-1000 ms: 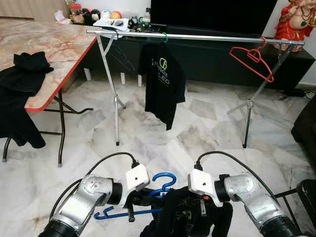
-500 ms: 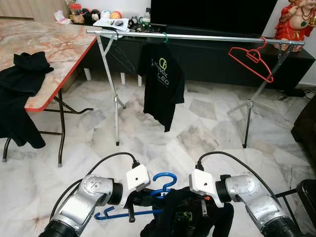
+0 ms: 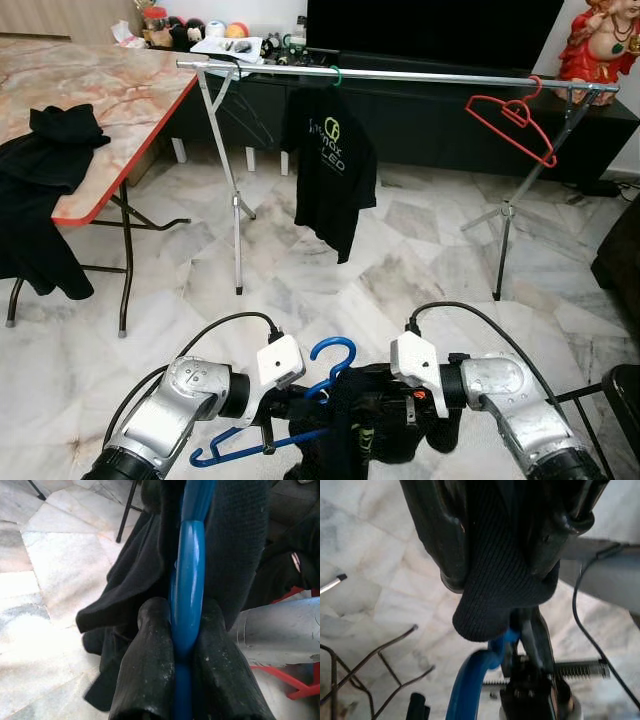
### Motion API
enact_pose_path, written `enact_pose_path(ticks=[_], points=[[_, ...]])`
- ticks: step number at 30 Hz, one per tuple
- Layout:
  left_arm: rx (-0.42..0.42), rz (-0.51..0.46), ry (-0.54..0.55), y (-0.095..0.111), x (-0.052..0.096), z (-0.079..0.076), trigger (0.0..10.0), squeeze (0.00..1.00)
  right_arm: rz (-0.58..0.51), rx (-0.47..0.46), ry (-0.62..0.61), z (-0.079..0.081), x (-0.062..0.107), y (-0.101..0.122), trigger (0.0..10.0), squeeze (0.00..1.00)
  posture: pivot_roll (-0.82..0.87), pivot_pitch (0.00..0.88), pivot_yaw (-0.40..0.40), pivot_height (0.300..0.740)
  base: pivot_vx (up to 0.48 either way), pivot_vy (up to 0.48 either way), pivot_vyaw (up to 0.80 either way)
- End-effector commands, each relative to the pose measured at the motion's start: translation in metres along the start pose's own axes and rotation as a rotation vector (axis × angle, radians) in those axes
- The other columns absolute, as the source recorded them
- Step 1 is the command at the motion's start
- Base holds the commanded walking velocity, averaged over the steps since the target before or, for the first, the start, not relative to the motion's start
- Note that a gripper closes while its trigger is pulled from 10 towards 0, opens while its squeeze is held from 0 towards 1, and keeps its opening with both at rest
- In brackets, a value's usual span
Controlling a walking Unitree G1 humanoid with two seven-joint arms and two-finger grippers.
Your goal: Hang hanger
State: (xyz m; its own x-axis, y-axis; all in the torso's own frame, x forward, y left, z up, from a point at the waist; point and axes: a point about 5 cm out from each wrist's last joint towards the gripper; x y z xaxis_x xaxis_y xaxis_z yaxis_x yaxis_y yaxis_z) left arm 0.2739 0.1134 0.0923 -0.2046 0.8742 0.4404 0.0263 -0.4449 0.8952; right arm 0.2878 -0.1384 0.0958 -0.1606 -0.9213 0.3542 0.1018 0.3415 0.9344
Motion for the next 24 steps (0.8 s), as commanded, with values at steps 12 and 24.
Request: enact_pose_path(ticks=[12,24], points=[[0.013,-0.015,0.047,0.001,0.004,0.003,0.0,0.00,-0.201,-0.148,0.035,0.017,-0.003,0.000,0.0,0.00,-0.01,0.106,-0.071,0.721,0.000,0.000,0.00],[0.015,-0.014,0.044,0.001,0.004,0.003,0.0,0.00,-0.236,-0.207,-0.018,0.018,0.001,-0.005,0.0,0.00,-0.01,0.097,-0.071,0.721,0.000,0.000,0.00]])
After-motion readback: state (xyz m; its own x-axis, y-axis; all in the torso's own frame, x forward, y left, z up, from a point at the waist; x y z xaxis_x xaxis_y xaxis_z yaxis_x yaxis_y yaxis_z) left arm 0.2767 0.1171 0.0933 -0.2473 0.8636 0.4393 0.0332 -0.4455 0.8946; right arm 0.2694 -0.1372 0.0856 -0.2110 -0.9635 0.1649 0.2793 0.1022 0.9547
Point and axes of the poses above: a point about 5 cm out from each wrist's last joint towards the gripper, its own x axis pointing back from the gripper into the wrist, its own y axis along the axis of the wrist's last joint, z = x × y, and after that the axes turned 6 degrees about -x, right-handed
